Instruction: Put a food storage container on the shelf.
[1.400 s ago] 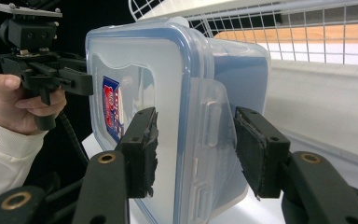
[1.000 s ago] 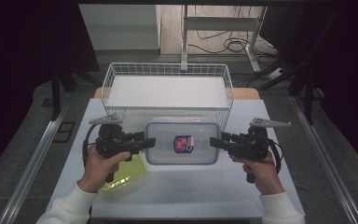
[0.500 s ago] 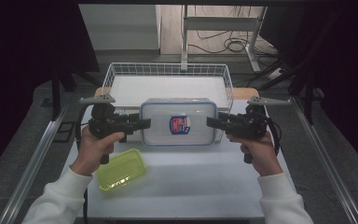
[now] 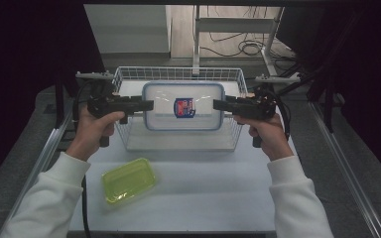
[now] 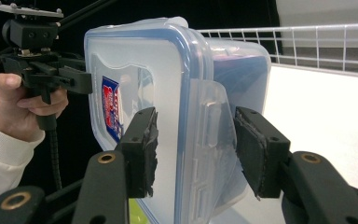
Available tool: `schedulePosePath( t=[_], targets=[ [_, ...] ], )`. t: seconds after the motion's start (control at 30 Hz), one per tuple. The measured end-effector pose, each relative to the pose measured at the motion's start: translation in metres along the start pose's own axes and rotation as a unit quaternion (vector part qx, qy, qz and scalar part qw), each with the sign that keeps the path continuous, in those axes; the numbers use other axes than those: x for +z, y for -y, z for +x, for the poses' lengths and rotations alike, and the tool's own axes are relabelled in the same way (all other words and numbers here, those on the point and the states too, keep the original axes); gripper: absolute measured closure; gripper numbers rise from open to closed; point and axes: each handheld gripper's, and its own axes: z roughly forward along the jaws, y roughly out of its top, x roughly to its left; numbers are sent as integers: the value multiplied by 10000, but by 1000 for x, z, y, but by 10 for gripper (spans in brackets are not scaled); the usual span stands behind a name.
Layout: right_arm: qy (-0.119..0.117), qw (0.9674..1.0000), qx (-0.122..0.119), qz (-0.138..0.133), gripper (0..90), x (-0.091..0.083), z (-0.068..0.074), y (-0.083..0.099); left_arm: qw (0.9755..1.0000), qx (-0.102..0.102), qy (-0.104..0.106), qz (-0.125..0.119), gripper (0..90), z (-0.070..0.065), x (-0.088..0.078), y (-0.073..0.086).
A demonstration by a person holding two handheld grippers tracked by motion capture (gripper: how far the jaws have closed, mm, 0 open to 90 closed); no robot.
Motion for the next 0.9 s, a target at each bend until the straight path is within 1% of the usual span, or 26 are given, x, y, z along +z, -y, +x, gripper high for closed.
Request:
schedulePosePath(
  t=[0.1, 0.17, 0.2, 0.23, 0.33, 0.37, 0.47, 0.57, 0.6, 0.63, 0.8, 0.9],
  targets=[
    [-8, 10000, 56, 6, 507, 9, -6, -10, 10000, -16, 4, 4, 539, 7, 0, -6],
    [-7, 10000, 66, 12, 507, 11, -7, -12, 10000, -51, 23, -12, 539, 14, 1, -9],
    [-8, 10000, 91, 40, 507, 16, -10, -16, 10000, -84, 30, -6, 539, 17, 1, -10],
    [-8, 10000, 91, 40, 507, 16, -10, -16, 9999, -103, 25, 6, 539, 20, 2, -11],
    [-8, 9998, 136, 126, 506, 23, -17, -22, 9998, -175, 16, 10, 539, 27, 4, -12],
    [-6, 9997, 159, 194, 505, 27, -20, -24, 9998, -185, 9, 20, 538, 29, 5, -13],
    [8, 9996, 177, 239, 504, 30, -22, -26, 9997, -235, 10, 41, 538, 35, 8, -14],
    [38, 9993, 241, 298, 503, 37, -29, -26, 9996, -260, 8, 77, 536, 42, 12, -13],
    [38, 9993, 241, 298, 503, 37, -29, -26, 9995, -294, -1, 98, 536, 43, 13, -13],
    [27, 9992, 311, 254, 503, 38, -33, -26, 9994, -340, 48, 76, 536, 47, 15, -14],
    [80, 9991, 344, 246, 499, 40, -35, -29, 9992, -365, 70, 113, 537, 50, 17, -16],
    [51, 9987, 454, 207, 499, 41, -41, -29, 9990, -423, 46, 123, 532, 51, 19, -18]
  ],
)
